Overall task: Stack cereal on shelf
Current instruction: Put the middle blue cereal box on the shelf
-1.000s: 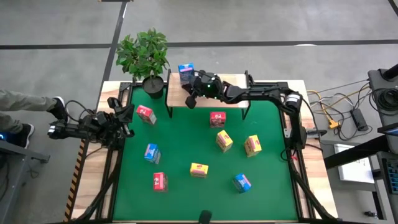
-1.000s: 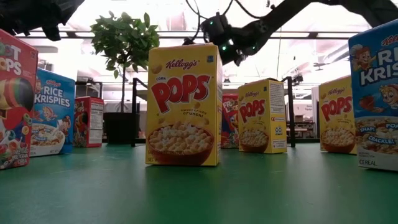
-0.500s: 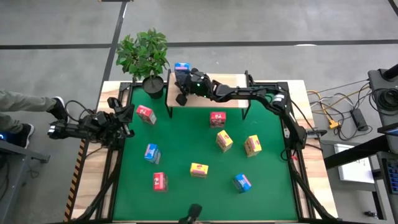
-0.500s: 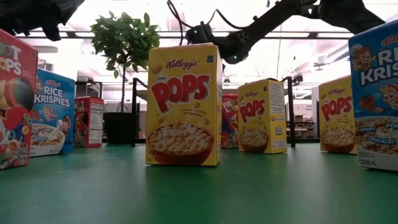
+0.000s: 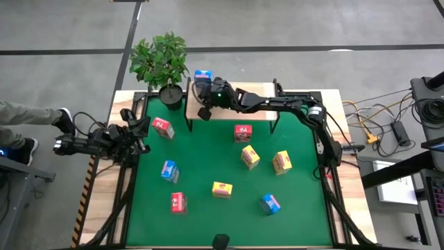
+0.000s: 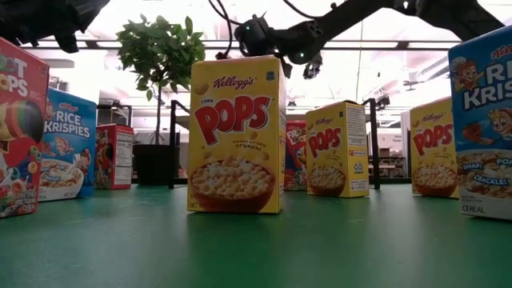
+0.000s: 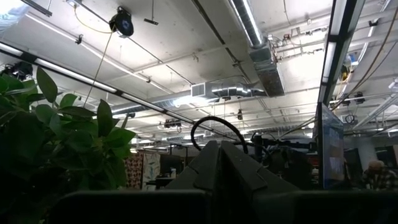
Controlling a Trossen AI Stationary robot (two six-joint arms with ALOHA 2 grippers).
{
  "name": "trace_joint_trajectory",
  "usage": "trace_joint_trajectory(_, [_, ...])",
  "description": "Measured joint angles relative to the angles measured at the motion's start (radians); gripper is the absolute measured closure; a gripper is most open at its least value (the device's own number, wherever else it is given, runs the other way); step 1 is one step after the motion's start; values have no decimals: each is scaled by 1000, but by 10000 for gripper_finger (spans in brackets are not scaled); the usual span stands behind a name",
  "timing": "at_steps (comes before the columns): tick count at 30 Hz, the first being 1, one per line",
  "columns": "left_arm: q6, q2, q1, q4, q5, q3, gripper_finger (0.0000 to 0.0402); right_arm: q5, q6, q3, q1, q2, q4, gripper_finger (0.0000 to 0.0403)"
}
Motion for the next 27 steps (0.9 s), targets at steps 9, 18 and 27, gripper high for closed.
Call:
trace_joint_trajectory(9, [0,0,0,0,0,0,402,113,-68,0,-5,-6,-1,390])
trace_joint_trajectory(18, [0,0,0,0,0,0,402,113,-90,0,-13,-5,0,390])
trace_joint_trajectory(27, [0,0,0,1,0,0,402,113,-80,0,-22,-4,7,390])
